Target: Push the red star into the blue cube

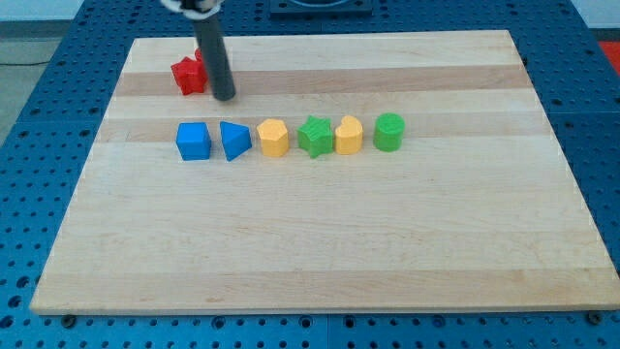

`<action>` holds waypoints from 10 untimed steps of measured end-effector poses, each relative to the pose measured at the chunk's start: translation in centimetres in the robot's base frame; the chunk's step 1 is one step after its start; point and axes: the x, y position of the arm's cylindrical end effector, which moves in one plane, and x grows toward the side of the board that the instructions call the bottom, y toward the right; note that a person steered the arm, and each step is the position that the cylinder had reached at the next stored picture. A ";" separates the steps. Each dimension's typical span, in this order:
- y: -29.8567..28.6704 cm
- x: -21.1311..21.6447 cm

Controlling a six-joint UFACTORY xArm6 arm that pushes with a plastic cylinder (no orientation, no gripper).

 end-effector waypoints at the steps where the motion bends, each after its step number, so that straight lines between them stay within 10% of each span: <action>1: 0.3 -5.2; 3: -3.8 -10.6; 10: -7.7 -1.4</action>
